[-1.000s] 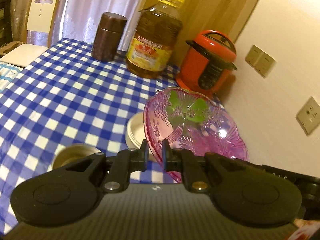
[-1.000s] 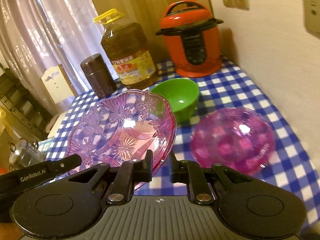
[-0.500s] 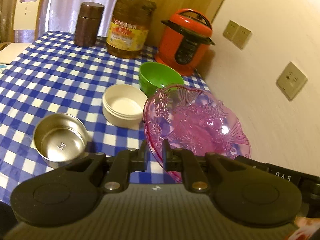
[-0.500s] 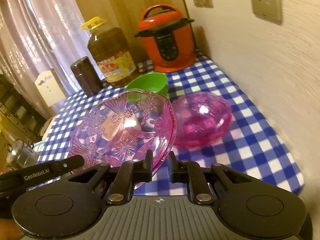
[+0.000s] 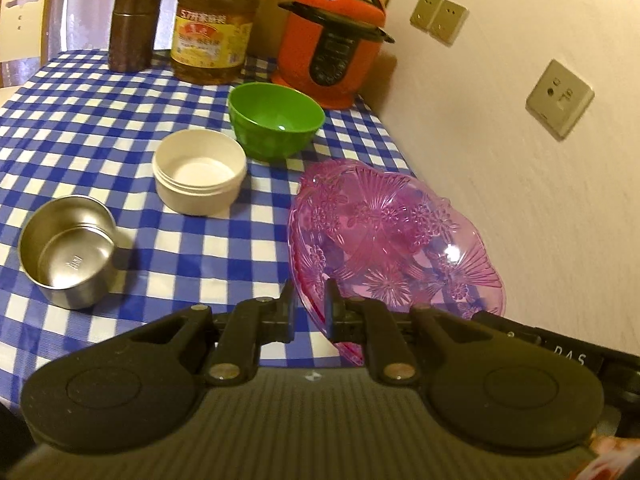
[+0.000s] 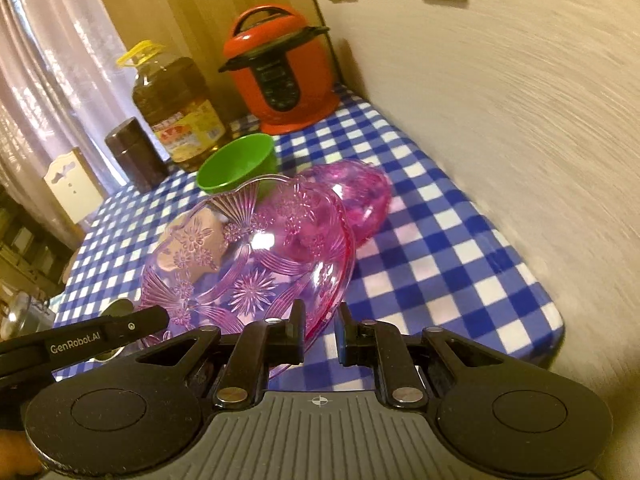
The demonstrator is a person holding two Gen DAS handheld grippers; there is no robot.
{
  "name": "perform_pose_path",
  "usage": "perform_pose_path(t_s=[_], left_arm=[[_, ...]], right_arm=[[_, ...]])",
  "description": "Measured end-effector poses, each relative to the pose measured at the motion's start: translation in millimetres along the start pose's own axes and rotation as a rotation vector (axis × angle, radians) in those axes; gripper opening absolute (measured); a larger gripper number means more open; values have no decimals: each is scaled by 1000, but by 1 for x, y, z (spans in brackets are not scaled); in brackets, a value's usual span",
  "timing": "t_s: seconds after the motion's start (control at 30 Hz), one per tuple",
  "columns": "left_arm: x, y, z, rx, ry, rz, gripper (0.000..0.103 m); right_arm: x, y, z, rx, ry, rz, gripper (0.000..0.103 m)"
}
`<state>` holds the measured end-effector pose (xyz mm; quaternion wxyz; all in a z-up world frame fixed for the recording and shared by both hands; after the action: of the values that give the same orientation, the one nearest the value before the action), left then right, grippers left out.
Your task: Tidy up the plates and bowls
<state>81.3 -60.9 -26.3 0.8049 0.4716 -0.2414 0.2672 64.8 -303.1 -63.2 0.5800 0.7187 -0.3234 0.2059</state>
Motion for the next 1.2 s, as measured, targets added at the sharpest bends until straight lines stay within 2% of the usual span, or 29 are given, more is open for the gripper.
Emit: perform_pose_path(t_s=[0.63, 1.2], left_arm=[[8, -42, 24, -17, -34, -37, 12], [50, -107, 9, 22, -3, -43, 13]], right_arm=[[15, -14, 31, -40, -50, 8, 15], [66, -81, 30, -47, -47, 20, 13]])
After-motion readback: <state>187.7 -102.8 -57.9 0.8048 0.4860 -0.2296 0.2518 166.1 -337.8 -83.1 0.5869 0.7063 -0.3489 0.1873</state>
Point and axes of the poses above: each gripper's, at about its wrist camera, not at the fingertips, and y roughly against the way its jaws point, z to its right, x to its top, the point moved 1 cm from there along -y, roughly the way its jaws point, and after that the axes turned 11 degrees about -x, right-handed, at the moved point
